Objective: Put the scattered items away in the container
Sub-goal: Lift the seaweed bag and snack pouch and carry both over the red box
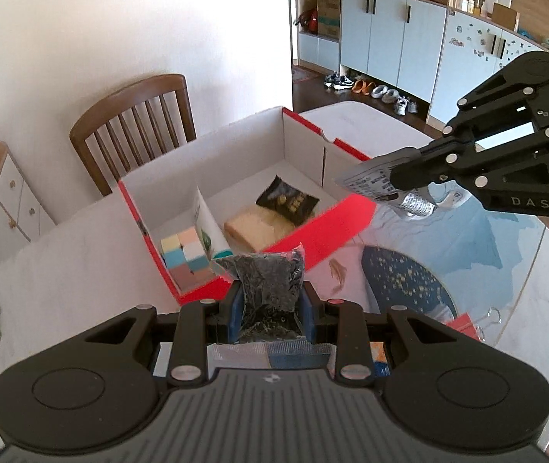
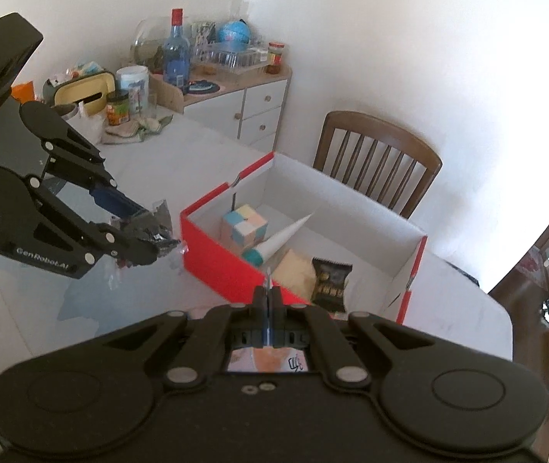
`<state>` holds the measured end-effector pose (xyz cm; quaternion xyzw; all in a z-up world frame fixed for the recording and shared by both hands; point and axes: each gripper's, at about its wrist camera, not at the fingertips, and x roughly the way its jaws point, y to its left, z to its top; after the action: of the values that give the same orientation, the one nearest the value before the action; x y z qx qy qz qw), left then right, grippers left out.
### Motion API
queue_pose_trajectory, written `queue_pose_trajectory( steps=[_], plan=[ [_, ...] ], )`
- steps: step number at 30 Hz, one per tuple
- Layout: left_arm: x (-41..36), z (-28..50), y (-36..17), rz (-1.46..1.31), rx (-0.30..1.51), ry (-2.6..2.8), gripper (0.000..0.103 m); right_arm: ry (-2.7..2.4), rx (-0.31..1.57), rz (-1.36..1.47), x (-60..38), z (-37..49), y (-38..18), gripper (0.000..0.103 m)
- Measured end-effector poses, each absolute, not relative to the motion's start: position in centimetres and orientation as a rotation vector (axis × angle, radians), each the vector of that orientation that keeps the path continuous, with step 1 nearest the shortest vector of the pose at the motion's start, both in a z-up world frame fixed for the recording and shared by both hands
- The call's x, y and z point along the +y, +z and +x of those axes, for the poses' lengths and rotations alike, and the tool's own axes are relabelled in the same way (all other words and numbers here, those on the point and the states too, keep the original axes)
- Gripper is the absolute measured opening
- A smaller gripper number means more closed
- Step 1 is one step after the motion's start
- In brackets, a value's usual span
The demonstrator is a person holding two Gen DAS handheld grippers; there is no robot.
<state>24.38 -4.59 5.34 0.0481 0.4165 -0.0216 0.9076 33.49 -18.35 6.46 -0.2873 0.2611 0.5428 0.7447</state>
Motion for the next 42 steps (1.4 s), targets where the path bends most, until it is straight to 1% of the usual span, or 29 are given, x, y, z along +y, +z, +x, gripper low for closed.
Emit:
queue_pose_trajectory(
  steps=[19, 31, 42],
  plan=[
    [-3.3, 31.2, 5.2, 0.078, 0.892, 0.017, 0.029, 1.197, 0.539, -0.579, -16.1, 40.0, 7.1, 0.0],
    [-3.4, 34.9, 3.2, 0.096, 0.958, 0.011, 0.029, 1.195, 0.579, -0.561, -14.5, 43.7, 5.1, 0.0],
    [-1.9, 37.9, 0.5, 0.058, 1.025, 0.018, 0.029, 1.161, 0.69, -0.536, -11.8, 47.1, 1.8, 0.0]
  ],
)
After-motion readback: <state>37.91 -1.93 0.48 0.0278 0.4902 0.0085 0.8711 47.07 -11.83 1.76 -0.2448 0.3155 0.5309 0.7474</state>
